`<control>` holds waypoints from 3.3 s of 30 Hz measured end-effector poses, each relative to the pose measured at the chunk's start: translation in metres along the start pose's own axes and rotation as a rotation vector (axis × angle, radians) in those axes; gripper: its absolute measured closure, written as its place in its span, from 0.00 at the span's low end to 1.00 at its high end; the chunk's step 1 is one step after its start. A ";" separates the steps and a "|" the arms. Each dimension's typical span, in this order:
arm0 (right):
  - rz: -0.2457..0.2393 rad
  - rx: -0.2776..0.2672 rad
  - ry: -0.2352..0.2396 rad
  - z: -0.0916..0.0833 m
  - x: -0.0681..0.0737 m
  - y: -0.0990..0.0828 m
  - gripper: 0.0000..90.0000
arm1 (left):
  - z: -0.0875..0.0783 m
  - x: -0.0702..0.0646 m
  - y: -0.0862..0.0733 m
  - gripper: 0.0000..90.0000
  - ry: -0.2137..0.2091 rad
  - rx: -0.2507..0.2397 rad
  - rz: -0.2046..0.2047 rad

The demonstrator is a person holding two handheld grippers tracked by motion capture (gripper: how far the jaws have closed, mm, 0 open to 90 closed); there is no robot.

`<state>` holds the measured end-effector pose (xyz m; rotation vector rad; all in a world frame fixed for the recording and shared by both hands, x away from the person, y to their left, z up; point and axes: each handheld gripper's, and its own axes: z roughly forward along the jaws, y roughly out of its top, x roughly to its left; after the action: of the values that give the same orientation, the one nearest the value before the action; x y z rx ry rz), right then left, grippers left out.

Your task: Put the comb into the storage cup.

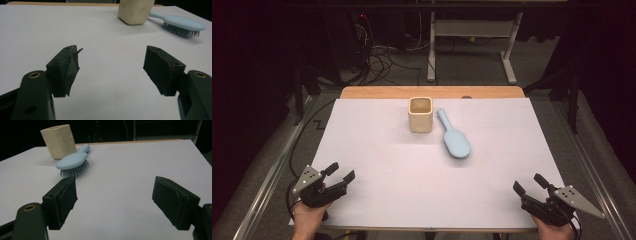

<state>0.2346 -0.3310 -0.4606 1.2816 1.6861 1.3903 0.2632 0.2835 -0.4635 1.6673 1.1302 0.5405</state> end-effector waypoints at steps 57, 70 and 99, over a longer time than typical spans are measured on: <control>-0.052 0.024 0.169 0.060 0.036 0.043 0.34 | 0.000 -0.005 0.000 0.33 -0.012 -0.006 0.009; -0.059 0.027 0.192 0.080 0.048 0.052 0.36 | 0.002 -0.005 0.001 0.33 -0.012 -0.002 0.016; -0.074 0.157 0.264 0.136 0.062 0.075 0.47 | 0.003 -0.004 0.002 0.33 -0.014 -0.003 0.014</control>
<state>0.3557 -0.2237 -0.4186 1.1442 2.0340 1.4576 0.2649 0.2780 -0.4620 1.6753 1.1082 0.5379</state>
